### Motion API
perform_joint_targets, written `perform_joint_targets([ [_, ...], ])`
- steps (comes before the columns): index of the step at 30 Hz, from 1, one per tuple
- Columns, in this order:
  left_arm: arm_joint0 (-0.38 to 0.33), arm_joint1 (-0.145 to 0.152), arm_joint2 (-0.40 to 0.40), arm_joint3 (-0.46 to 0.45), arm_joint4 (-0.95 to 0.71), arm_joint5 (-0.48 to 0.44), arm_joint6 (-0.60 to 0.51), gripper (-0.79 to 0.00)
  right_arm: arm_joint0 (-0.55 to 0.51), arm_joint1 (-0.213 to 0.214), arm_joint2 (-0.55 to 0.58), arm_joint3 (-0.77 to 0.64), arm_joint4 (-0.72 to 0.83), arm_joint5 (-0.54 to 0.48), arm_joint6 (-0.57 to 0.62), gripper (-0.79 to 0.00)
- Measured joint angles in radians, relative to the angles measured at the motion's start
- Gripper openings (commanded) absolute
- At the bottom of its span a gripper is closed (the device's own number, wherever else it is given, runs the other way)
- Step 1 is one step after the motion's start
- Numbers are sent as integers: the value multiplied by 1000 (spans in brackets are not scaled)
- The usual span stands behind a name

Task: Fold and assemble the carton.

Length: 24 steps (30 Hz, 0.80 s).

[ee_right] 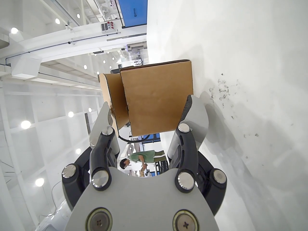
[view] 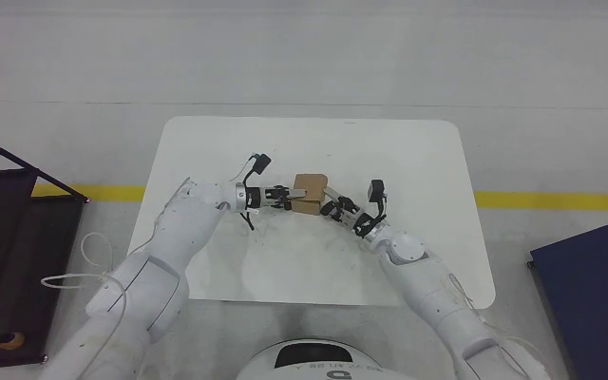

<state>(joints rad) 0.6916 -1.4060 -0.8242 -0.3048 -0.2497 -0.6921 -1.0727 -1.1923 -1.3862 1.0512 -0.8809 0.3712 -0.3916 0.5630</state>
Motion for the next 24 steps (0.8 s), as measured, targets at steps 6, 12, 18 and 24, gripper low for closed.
perform_joint_targets([
  [6, 2, 0, -4, 1, 3, -5, 0, -209, 3, -2, -9, -2, -18, 8, 4, -225],
  [12, 3, -1, -8, 1, 7, -7, 2, -212, 6, -6, -19, -6, -36, 13, 4, -212],
  [18, 4, -2, -12, 2, 9, -8, 2, -197, 8, -8, -23, -5, -43, 19, 1, -219],
  [24, 3, -3, -14, 3, 16, -1, 1, -191, 8, -9, -21, 1, -43, 22, -1, -222],
])
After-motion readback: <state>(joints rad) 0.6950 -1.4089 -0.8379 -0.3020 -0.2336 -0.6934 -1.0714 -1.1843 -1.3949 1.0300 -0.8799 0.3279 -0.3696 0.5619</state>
